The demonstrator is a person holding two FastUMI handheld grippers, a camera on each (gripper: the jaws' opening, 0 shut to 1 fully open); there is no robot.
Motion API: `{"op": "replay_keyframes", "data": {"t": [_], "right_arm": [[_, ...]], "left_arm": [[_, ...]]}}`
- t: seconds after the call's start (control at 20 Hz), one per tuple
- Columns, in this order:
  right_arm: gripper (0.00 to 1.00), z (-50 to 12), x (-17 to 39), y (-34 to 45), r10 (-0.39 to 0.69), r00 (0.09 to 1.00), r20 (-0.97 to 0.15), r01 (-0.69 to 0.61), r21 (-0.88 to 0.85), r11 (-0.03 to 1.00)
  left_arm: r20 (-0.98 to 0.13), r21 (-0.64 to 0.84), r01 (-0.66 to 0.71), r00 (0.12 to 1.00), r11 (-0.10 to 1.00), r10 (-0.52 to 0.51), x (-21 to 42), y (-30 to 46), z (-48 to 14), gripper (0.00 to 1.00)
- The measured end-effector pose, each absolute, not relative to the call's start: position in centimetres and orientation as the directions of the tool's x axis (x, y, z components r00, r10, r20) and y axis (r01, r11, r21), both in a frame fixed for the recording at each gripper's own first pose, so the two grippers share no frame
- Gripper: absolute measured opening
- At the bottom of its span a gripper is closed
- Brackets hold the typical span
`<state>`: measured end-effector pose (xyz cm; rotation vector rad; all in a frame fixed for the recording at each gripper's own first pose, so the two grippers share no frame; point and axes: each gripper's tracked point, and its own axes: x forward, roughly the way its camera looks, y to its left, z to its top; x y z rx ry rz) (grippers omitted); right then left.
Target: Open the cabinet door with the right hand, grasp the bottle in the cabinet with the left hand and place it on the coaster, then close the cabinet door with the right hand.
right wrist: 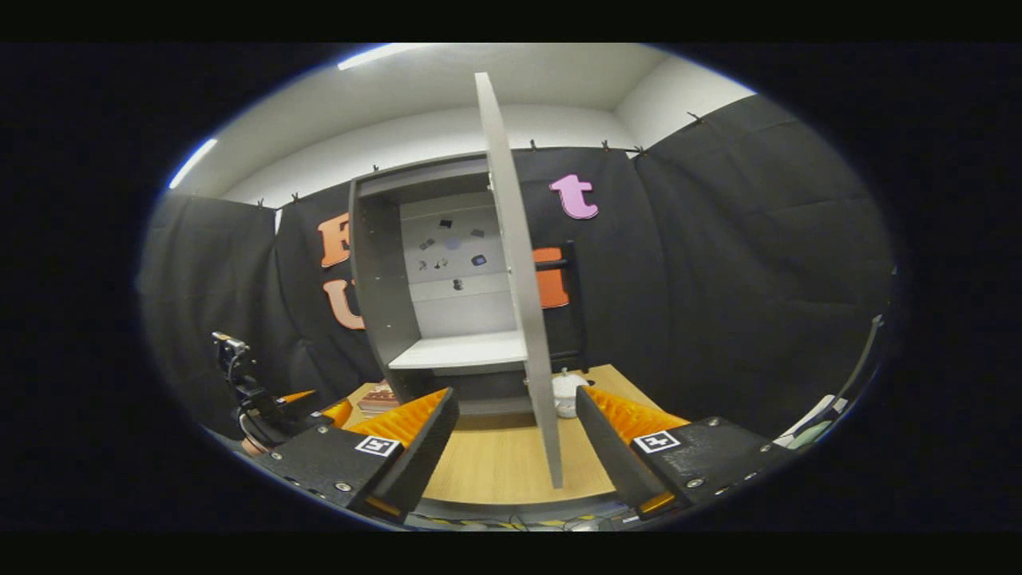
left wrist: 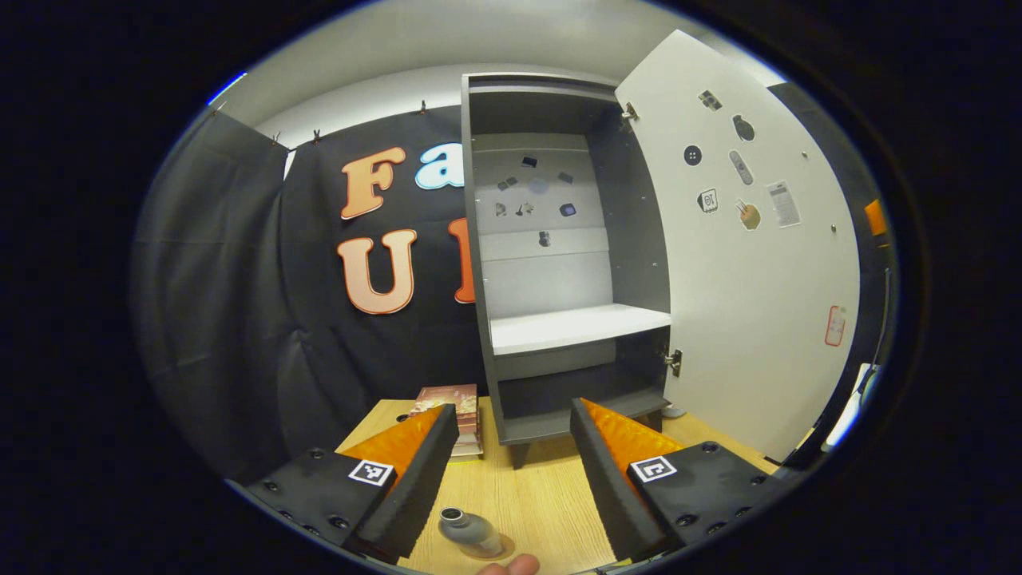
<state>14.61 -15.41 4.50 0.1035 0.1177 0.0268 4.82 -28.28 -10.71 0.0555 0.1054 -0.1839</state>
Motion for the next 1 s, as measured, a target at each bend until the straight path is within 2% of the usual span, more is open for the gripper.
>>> {"op": "replay_keyframes", "data": {"t": [0.3,0.35,0.4,0.45,1.0], "right_arm": [[0.91,4.4,17.7,-20.2,-0.006,0.993,-0.122,0.017,0.093,0.996],[0.96,4.6,17.5,-20.4,0.021,0.992,-0.127,-0.008,0.099,0.995],[0.91,4.3,17.7,-20.6,0.03,0.993,-0.112,-0.018,0.105,0.994],[0.91,4.6,17.8,-21.5,-0.008,0.994,-0.105,0.019,0.105,0.994],[0.92,4.7,19.2,-21.3,-0.009,0.996,-0.088,0.02,0.122,0.992]], "left_arm": [[-0.16,0.037,0.164,0.975,0.986,-0.156,5.1,-26.5,-11.7,0.94],[-0.175,0.039,0.158,0.973,0.987,-0.149,5.2,-26.2,-12.2,0.92],[-0.187,0.036,0.157,0.971,0.987,-0.148,5.0,-25.9,-12.6,0.94],[-0.196,0.032,0.151,0.97,0.988,-0.142,4.9,-25.5,-12.8,0.94],[-0.204,0.032,0.103,0.974,0.994,-0.095,5.2,-21.9,-13.3,0.93]]}}
